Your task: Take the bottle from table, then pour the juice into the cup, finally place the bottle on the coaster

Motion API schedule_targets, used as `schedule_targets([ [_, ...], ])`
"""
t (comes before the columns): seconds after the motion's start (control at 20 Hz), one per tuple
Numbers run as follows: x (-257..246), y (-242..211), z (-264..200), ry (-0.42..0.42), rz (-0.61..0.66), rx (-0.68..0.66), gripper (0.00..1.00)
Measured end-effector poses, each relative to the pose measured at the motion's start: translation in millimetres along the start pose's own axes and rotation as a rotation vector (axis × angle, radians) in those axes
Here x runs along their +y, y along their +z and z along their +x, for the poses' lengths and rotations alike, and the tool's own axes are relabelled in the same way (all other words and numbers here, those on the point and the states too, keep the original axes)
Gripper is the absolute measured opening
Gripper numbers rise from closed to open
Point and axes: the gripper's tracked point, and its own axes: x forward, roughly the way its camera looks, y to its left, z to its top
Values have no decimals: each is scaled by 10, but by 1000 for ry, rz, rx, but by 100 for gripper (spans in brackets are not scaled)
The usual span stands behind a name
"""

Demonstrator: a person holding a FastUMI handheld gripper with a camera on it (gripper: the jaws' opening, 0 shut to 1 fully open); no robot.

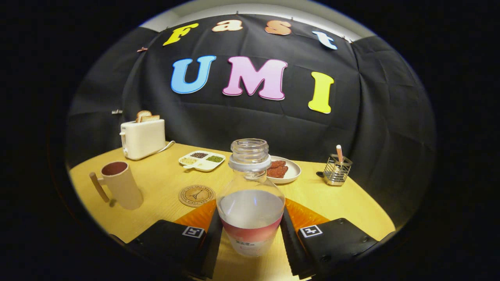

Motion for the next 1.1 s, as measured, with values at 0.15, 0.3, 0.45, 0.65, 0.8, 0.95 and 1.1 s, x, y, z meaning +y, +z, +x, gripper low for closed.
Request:
schedule_targets([
  [0.15, 43, 206, -16, 31, -100, -10, 71],
  [0.3, 165, 456, 14, 65, -226, -39, 71],
  [0.45, 325, 654, 57, 70, -343, -49, 71],
  [0.65, 575, 920, 145, 70, -500, -72, 71],
  [0.8, 797, 1010, 165, 93, -579, -82, 71],
  [0.95, 1029, 1076, 132, 115, -689, -124, 71],
  [1.1, 1186, 1002, 139, 125, -794, -127, 70],
])
